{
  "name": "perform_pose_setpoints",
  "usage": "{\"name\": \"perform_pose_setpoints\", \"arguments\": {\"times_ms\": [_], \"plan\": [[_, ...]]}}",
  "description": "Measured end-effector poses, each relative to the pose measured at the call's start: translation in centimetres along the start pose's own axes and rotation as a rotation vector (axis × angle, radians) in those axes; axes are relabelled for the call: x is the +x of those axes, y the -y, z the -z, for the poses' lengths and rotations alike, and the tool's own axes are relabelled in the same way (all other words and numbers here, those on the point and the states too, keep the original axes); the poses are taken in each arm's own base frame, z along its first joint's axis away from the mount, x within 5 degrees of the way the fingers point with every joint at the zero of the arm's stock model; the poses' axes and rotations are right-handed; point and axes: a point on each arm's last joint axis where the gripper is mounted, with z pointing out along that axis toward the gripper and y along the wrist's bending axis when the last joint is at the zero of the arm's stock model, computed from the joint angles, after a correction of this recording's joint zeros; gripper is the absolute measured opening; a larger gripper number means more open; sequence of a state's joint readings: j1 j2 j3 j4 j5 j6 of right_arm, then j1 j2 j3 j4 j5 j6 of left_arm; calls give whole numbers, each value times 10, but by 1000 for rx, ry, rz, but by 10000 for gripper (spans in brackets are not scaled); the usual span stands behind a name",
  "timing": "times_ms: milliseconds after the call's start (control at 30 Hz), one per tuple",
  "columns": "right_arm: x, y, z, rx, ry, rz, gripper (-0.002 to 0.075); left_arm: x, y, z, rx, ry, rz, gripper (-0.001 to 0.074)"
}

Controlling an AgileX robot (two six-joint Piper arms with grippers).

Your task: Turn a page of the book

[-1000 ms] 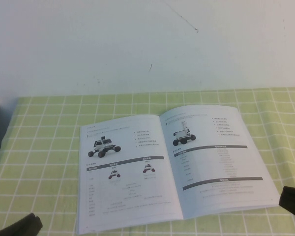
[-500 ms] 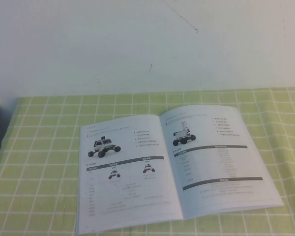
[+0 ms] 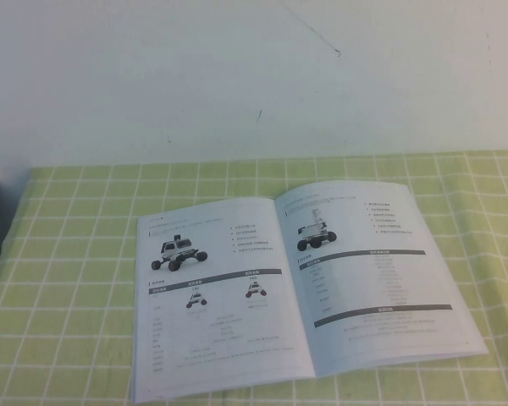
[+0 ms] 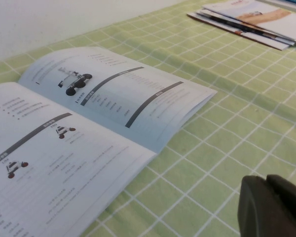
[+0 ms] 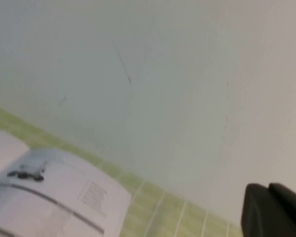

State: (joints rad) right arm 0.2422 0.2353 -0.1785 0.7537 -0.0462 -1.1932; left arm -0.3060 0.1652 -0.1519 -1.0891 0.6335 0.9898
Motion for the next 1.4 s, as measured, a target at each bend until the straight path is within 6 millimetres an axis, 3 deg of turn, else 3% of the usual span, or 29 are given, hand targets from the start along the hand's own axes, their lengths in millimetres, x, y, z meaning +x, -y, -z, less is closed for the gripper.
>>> {"name": "perform_pose_setpoints", "arguments": {"times_ms": [267,433,733,933,1033,1400], "plan": [[73,-18,18,134,-329,-112,-3,1,2,0,18,-15,-3,-4],[88,-20,27,193,-449,-158,-3,1,2,0,18,-15,-4,-4],[89,-19,28,212,-477,-188,-3,2,2,0,24,-23,-13,-4],[89,-19,28,212,-478,-198,-3,32,8,11,187,-341,-622,-4],[89,-20,28,212,-477,-201,-3,42,11,16,291,-420,-791,-4],[89,-20,28,212,-478,-205,-3,42,14,19,360,-422,-903,-4]]}}
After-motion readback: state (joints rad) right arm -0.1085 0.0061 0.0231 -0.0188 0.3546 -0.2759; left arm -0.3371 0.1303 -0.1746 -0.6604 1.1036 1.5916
